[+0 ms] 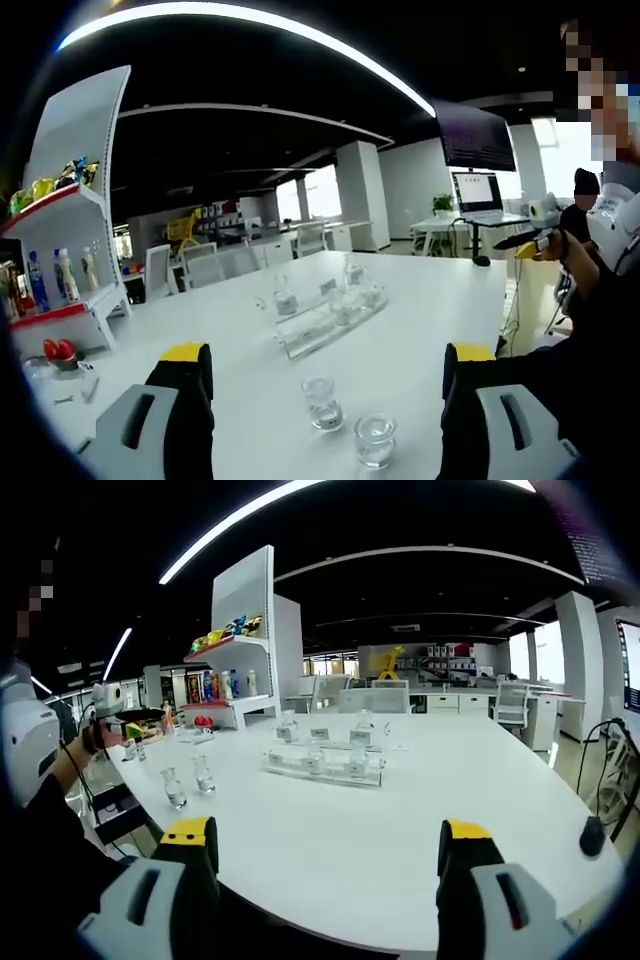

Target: Identify the label on the chemical reagent bottle, grasp the chemical reagent bottle, and place it in the designated position on the reagent rack

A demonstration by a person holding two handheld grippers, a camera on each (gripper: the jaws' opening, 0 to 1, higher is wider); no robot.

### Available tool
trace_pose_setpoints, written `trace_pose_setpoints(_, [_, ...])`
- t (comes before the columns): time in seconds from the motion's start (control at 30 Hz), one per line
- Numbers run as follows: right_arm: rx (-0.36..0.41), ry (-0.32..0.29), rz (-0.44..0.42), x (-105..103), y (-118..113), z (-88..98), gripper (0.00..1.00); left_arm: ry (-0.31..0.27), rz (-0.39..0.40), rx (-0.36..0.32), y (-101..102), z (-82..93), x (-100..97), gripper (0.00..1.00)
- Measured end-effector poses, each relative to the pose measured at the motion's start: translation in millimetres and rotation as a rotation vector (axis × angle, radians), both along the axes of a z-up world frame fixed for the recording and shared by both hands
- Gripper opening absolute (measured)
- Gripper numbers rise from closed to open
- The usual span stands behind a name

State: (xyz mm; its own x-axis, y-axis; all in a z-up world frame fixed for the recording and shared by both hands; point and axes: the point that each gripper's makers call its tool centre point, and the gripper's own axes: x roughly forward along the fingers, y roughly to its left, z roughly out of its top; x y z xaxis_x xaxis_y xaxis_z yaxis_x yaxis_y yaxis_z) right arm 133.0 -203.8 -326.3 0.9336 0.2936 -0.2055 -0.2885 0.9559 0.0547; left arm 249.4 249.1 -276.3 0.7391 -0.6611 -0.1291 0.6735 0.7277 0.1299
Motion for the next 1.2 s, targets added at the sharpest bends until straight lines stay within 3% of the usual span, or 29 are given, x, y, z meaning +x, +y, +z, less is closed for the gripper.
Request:
trace_pose_setpoints(0.3, [0.001,0.009,0.008,4,4,-4.4,0.87,0.007,0.008,0.028,3,-6.9,12.7,0.94])
trace_pose_setpoints(0.5, [-0.002,0.015,0.007,3,3,-6.0,0.87,0.013,-0.028,0.015,-8,-4.3,19.3,0.94])
trace_pose_setpoints(0.93, [0.001,0.006,-0.005,0,-1,-3.3,0.87,0.04,-0.014,0.058,-4,-22.1,51.8,0.93])
trace_pose_setpoints(1.2, [0.005,0.015,-0.008,1,-2,-8.1,0.87,0.054,-0.019,0.064,-6,-30.5,55.7,0.92])
